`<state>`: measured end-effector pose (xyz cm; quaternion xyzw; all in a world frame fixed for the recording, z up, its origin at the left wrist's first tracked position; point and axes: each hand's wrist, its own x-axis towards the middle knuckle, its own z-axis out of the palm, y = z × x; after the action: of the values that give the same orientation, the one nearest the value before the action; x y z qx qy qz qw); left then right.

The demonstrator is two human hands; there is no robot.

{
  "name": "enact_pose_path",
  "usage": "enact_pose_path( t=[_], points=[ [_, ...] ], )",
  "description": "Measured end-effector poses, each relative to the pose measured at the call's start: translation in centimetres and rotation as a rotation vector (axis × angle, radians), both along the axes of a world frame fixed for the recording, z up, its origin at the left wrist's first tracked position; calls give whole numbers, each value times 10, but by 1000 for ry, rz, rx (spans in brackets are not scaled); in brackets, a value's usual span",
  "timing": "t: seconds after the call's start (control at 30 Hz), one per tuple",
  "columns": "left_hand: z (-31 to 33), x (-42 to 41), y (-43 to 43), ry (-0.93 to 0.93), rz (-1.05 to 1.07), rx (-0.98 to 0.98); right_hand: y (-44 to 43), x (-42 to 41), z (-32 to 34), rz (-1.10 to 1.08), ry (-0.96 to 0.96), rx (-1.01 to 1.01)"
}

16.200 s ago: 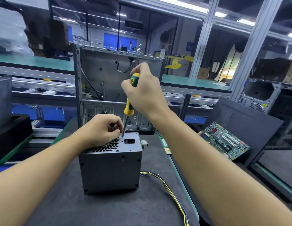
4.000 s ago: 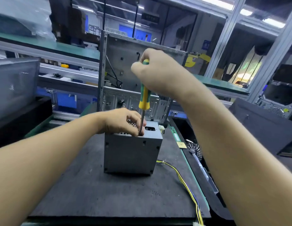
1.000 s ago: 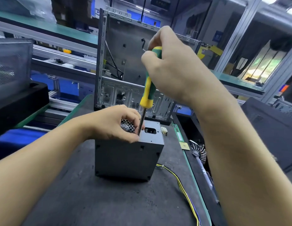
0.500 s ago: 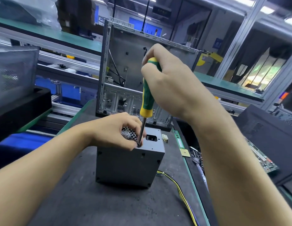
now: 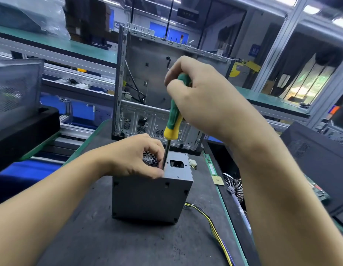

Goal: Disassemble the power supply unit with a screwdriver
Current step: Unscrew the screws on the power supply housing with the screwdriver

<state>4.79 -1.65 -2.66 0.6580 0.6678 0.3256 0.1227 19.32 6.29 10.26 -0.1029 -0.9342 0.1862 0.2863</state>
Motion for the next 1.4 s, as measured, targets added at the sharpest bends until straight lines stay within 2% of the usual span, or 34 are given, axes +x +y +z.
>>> enact_pose_path(
  t=[0.2, 0.4, 0.57, 0.67, 0.93, 1.1, 1.2, 1.3, 1.4],
  points=[
    [0, 1, -4, -21, -20, 17, -4, -5, -8, 7, 75, 147],
    [0, 1, -4, -44, -43, 18, 5, -3, -11, 42, 52, 33],
    [-1, -2, -3, -49, -47, 28, 2, -5, -16, 78, 149, -18],
    [-2, -3, -2, -29, -36, 26, -2, -8, -17, 86, 233, 33],
    [-3, 0, 0, -6, -32, 40, -3, -9, -22, 105, 213, -96],
    [0, 4, -2, 50, -2, 58, -4, -9, -21, 144, 226, -114],
    [0, 6, -2, 148, 46, 113, -3, -6, -15, 163, 322, -150],
    [3, 8, -3, 213, 35, 86, 1, 1, -10, 167, 390, -162],
    [11, 13, -2, 145, -2, 21, 5, 8, -9, 158, 381, -162]
  ],
)
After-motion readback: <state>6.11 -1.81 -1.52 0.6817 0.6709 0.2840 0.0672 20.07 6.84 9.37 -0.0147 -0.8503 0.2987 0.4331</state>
